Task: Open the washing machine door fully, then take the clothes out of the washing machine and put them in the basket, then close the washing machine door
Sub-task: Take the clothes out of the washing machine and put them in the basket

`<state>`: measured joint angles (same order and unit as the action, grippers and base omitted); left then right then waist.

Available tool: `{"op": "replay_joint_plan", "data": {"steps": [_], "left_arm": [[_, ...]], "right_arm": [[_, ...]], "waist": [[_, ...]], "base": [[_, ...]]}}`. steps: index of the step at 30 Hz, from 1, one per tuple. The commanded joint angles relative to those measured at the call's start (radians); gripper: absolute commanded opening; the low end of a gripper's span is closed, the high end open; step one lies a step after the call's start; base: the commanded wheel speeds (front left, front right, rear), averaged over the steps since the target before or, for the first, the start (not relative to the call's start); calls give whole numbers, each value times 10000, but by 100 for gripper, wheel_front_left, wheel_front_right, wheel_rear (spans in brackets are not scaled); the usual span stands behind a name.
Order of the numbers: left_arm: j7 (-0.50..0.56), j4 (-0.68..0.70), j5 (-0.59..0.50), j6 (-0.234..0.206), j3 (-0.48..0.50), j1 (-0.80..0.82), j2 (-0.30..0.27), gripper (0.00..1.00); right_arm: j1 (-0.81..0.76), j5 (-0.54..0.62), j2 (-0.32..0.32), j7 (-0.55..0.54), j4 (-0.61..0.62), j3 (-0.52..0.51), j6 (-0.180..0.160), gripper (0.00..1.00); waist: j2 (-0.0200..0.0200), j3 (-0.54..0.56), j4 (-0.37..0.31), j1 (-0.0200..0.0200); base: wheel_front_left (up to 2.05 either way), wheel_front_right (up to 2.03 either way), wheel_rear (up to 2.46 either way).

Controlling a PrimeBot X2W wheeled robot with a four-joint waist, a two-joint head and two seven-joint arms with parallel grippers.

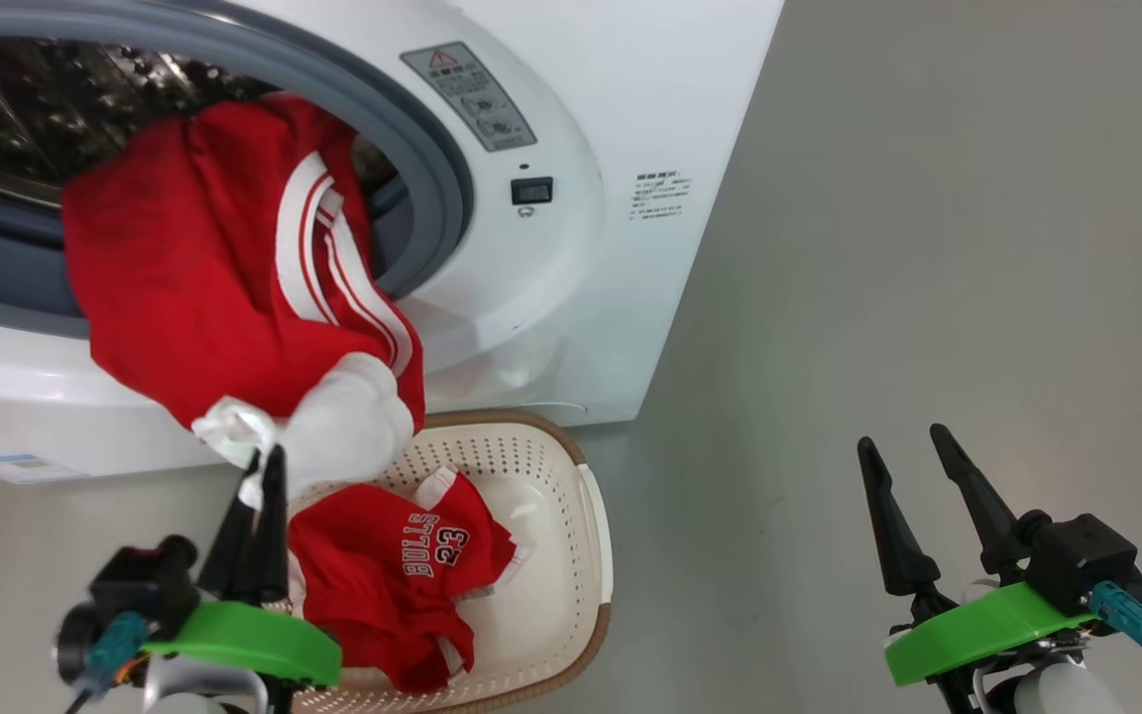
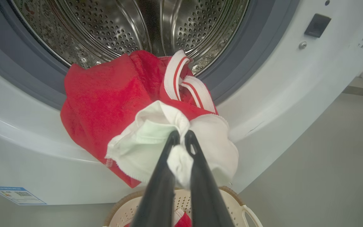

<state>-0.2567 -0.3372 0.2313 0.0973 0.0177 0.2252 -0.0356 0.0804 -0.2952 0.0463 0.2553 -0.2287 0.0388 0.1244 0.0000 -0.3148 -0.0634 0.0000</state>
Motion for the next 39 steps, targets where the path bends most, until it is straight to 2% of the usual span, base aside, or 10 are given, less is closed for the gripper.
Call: {"op": "replay_joint_plan", "data": {"steps": [1, 7, 10, 13, 17, 18, 20, 21, 32, 39], "left_arm": [[-51, -174, -97, 81, 190, 344, -147, 0], [-51, -2313, -359, 170, 72, 1211, -147, 0], [-51, -3318, -604, 196, 14, 1681, -147, 11], [-51, -4114, -709, 205, 182, 2175, -158, 28], [-51, -4569, -821, 171, 517, 2688, -228, 44], [-51, -4613, -848, 181, 571, 2793, -243, 54], [-51, -4639, -930, 202, 638, 2921, -253, 90], [-51, -4643, -972, 211, 666, 2955, -254, 99], [-51, -4407, -1270, 236, 838, 2870, -200, 100], [-51, -3700, -1395, 249, 787, 2649, -165, 100]], "right_arm": [[36, -65, 39, 65, 221, 221, 63, 100], [222, -153, 39, 65, 265, 307, 63, 100], [327, -200, 39, 65, 281, 364, 63, 100], [435, -240, 39, 65, 293, 387, 63, 100], [559, -292, 39, 65, 348, 350, 63, 100], [587, -300, 39, 65, 358, 323, 63, 100], [620, -306, 39, 65, 365, 286, 63, 100], [631, -310, 39, 65, 363, 278, 63, 100], [652, -332, 39, 65, 293, 247, 63, 100], [606, -242, 39, 65, 271, 184, 63, 100]], "waist": [[0, -113, -54, 0], [0, -505, -169, 0], [0, -708, -256, 0], [0, -919, -360, 0], [0, -1190, -504, 0], [0, -1245, -521, 0], [0, -1309, -543, 0], [0, -1331, -556, 0], [0, -1195, -467, 0], [0, -1038, -282, 0]], "base": [[0, 0, 0], [0, 0, 0], [0, 0, 0], [0, 0, 0], [0, 0, 0], [0, 0, 0], [0, 0, 0], [0, 0, 0], [0, 0, 0], [0, 0, 0]]}}
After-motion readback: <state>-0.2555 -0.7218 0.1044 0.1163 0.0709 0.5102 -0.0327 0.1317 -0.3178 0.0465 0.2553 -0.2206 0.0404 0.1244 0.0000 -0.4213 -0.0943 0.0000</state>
